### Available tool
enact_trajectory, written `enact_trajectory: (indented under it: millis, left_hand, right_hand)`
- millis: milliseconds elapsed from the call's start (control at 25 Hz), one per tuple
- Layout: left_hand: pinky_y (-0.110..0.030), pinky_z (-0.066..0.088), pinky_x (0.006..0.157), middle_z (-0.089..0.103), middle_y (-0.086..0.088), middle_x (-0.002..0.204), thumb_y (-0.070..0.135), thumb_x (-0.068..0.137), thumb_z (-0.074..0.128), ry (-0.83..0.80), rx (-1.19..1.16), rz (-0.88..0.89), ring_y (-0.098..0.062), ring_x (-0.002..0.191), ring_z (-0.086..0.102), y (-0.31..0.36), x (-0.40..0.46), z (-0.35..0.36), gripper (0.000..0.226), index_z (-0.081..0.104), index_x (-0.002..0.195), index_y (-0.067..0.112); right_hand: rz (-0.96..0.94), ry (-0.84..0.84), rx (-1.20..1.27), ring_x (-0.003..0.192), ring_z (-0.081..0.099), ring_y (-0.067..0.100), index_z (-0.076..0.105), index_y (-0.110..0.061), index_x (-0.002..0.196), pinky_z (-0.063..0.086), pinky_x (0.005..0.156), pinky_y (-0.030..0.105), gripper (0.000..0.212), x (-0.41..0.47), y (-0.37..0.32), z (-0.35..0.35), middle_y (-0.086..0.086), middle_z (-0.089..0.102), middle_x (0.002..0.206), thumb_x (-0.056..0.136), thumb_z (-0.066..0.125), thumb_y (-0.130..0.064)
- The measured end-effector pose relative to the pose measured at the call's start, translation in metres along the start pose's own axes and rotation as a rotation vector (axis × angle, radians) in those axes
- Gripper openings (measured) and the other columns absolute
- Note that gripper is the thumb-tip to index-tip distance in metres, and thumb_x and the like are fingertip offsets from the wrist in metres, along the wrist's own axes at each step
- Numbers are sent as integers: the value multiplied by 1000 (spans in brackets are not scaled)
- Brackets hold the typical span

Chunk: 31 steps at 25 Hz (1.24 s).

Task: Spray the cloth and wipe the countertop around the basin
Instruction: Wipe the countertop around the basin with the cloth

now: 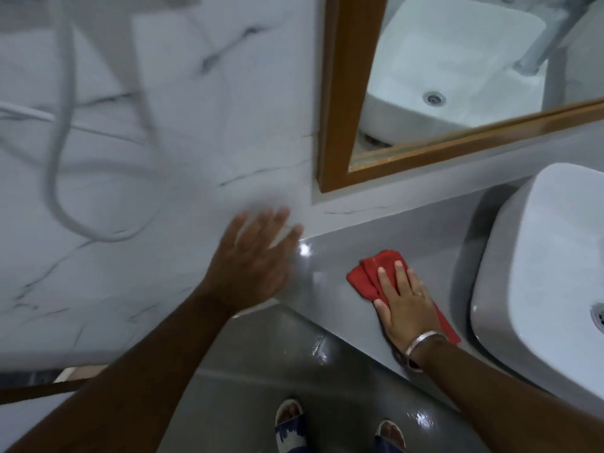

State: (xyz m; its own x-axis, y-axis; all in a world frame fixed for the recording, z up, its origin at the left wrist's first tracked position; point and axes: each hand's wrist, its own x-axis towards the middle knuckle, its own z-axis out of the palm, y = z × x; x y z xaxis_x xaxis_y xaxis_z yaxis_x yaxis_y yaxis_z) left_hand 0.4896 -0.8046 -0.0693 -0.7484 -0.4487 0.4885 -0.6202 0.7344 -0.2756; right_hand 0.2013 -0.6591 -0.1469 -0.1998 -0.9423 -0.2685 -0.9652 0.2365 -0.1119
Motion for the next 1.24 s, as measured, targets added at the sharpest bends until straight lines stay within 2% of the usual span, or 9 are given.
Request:
enact_trajectory:
  millis: [160, 320, 400, 600, 720, 840, 1040, 1160, 1240]
  left_hand:
    - [-54, -2, 124, 22, -14, 162, 49, 93, 56, 323, 307, -203, -27, 155, 5, -67, 58, -37, 74, 29, 156, 22]
    - [-59, 1, 119, 28, -12, 157, 54, 96, 50, 350, 451, -180, -22, 155, -8, -88, 61, -34, 69, 30, 156, 25]
    - [-60, -3, 119, 17, -14, 165, 54, 97, 47, 367, 479, -155, -24, 155, -8, -88, 62, -28, 69, 30, 156, 24]
    - [-58, -11, 121, -3, -10, 170, 54, 91, 49, 425, 510, -140, -26, 156, -6, -91, 65, -19, 75, 28, 156, 23]
    - [-59, -11, 120, -2, -10, 170, 51, 90, 50, 444, 488, -139, -26, 156, -5, -93, 63, -15, 75, 29, 156, 23]
    - [-61, -8, 119, -2, -9, 170, 50, 89, 51, 414, 442, -128, -25, 156, -5, -93, 64, -19, 75, 30, 156, 24]
    - [-62, -7, 119, -2, -7, 170, 49, 86, 56, 436, 404, -146, -25, 156, -4, -92, 64, -17, 78, 32, 155, 24]
    - [-60, -12, 120, -1, -9, 170, 51, 88, 53, 426, 400, -142, -26, 156, -4, -93, 64, -16, 76, 32, 156, 23]
    - [-58, -15, 120, -1, -9, 170, 51, 88, 51, 417, 395, -135, -26, 156, -4, -93, 62, -16, 75, 31, 156, 23]
  right_hand:
    - [117, -80, -16, 148, 6, 42, 0, -23, 154, 17, 119, 53, 67, 55, -70, -12, 16, -1, 164, 99, 25, -51]
    - [-538, -113, -109, 141, 28, 45, 28, -21, 152, 31, 111, 56, 65, 46, -140, -1, 21, 21, 159, 94, 46, -47]
    - [-636, -19, -129, 133, 44, 42, 41, -23, 146, 42, 105, 54, 67, 37, -109, 0, 19, 35, 154, 86, 58, -49]
    - [198, 45, 127, 145, 21, 43, 12, -15, 154, 24, 117, 53, 72, 46, -150, 5, 22, 14, 161, 96, 33, -51]
    - [-59, 3, 138, 144, 18, 48, 8, -13, 154, 20, 115, 59, 73, 44, -238, 20, 26, 12, 160, 97, 44, -42]
    - [-415, -68, -60, 146, 14, 45, 2, -18, 154, 18, 117, 57, 75, 45, -218, 20, 20, 4, 162, 97, 49, -33]
    - [152, 154, 102, 140, 34, 40, 34, -10, 148, 33, 113, 52, 65, -1, -112, 16, 20, 29, 157, 90, 53, -31]
    - [418, 109, 280, 145, 23, 39, 14, 7, 149, 20, 120, 45, 79, 25, -148, -3, 25, 18, 159, 87, 47, -31]
    - [386, 65, 321, 148, 12, 39, 1, 9, 149, 12, 120, 43, 91, 40, -186, -5, 27, 6, 160, 92, 42, -49]
